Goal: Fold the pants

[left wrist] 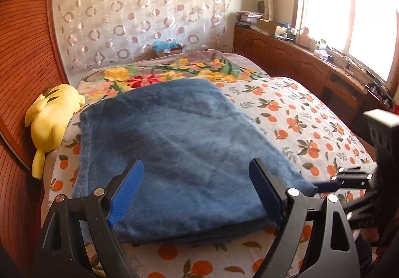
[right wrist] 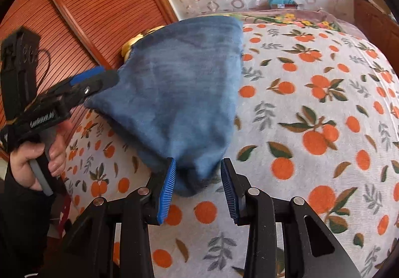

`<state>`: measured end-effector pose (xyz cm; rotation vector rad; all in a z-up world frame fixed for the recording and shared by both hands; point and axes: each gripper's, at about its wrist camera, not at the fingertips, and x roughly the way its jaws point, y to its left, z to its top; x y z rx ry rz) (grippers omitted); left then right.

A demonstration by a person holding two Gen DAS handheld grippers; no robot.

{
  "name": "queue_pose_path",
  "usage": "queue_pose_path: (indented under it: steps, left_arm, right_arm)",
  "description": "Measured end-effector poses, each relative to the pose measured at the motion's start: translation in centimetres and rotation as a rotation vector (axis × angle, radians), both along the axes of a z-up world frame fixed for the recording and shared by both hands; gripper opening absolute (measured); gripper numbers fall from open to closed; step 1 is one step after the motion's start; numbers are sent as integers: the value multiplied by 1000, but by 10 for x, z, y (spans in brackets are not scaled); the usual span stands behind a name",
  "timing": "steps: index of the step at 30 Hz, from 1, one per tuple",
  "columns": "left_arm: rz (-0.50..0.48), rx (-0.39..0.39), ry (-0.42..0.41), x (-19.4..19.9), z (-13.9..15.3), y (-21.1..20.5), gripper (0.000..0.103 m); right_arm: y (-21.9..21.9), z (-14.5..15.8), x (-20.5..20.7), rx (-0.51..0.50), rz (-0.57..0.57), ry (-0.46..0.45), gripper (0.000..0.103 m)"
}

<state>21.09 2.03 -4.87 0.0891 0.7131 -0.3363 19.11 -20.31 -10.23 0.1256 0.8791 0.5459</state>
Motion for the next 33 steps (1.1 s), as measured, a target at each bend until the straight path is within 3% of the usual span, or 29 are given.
queue_pose_path:
  steps: [7, 12, 14, 20, 23, 30, 33]
  left_arm:
    - [-72, 16, 2, 26, 14, -27, 87]
    - [-105, 28, 14, 43, 19, -38, 87]
    - [-117, 22, 32, 50, 20, -41, 87]
    - [-186, 89, 113, 90, 16, -67, 86]
    - [-212, 163, 173, 123, 8, -85, 81]
    - [-205, 242, 271, 180, -9, -115, 75]
    - [-196, 253, 304, 194, -15, -125, 68]
  right_arm:
    - [-2, -2, 1, 37, -14, -4, 38]
    - [-7, 6, -1, 90, -29, -50, 14]
    - [-8, 11, -4, 95, -24, -77, 12]
    - [-9, 14, -10, 99, -18, -108, 11]
    - [-11, 12, -10, 106, -17, -101, 11]
    - [-10, 7, -9, 105, -14, -89, 11]
    - [-11, 4, -8, 105, -10, -82, 11]
